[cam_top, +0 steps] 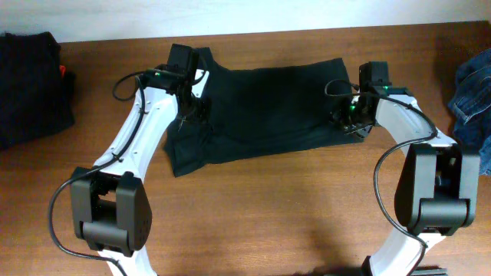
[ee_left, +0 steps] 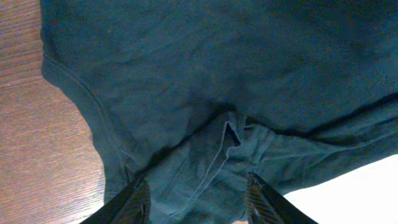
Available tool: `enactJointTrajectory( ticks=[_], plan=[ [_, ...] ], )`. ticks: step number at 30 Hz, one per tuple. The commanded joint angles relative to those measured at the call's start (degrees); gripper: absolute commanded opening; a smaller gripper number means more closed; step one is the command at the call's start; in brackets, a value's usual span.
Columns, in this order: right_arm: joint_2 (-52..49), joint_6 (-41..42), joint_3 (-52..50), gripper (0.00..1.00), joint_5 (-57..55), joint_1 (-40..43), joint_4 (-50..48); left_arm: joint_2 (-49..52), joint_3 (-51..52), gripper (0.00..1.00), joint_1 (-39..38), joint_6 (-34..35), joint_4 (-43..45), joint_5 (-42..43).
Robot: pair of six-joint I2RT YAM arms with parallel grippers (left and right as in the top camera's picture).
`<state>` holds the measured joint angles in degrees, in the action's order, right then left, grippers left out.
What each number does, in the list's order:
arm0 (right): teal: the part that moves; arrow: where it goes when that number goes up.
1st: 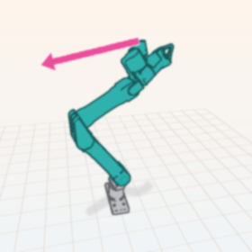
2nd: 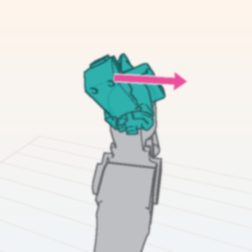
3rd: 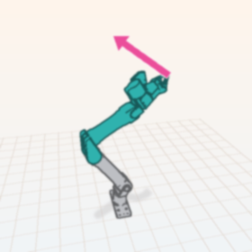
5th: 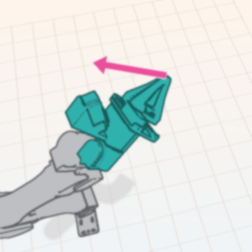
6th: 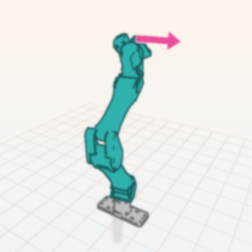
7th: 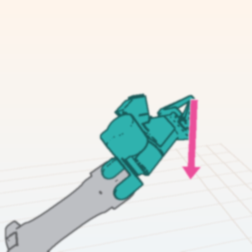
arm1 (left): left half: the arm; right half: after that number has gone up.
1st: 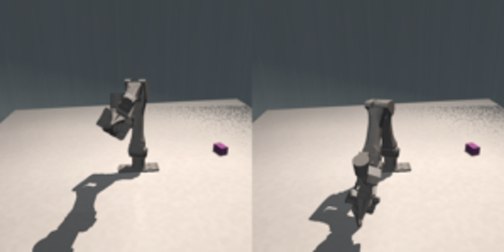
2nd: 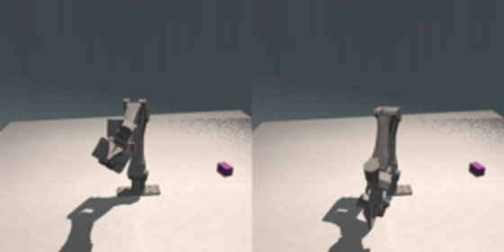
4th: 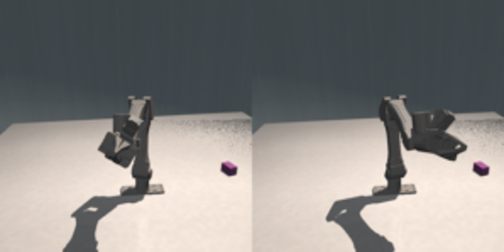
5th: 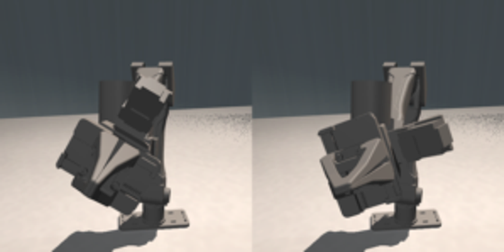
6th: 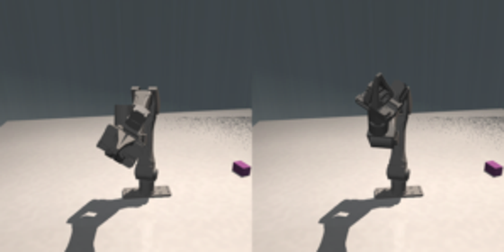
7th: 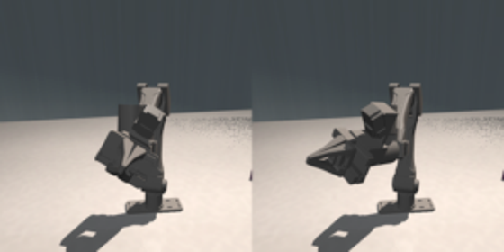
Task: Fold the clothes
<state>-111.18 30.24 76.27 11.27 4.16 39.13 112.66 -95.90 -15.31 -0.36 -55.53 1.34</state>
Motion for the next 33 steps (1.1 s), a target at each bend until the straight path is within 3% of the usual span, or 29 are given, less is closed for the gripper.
enactJointTrajectory(
  ticks=[1,12,19,25,33],
  plan=[
    [0.4,3.3,-0.5,0.55,-1.4,-0.4,0.0,-0.6,-0.9,0.49,0.1,0.5,-0.1,0.8],
    [-0.1,7.0,-2.7,0.52,-1.9,-0.4,1.3,-0.6,-0.9,0.50,0.1,0.5,-0.2,0.8],
    [-0.1,10.1,-6.7,0.45,-2.1,-0.4,-3.7,-0.6,-0.9,0.49,0.1,0.5,-0.6,0.8],
    [-0.1,9.8,-6.7,0.19,-2.0,-0.4,-5.1,-0.6,-0.9,0.50,0.1,0.5,-1.0,0.8],
    [0.4,7.5,-5.5,0.17,-2.1,-0.4,-5.3,-0.6,-0.9,0.50,0.1,0.5,-1.0,0.8]
  ],
)
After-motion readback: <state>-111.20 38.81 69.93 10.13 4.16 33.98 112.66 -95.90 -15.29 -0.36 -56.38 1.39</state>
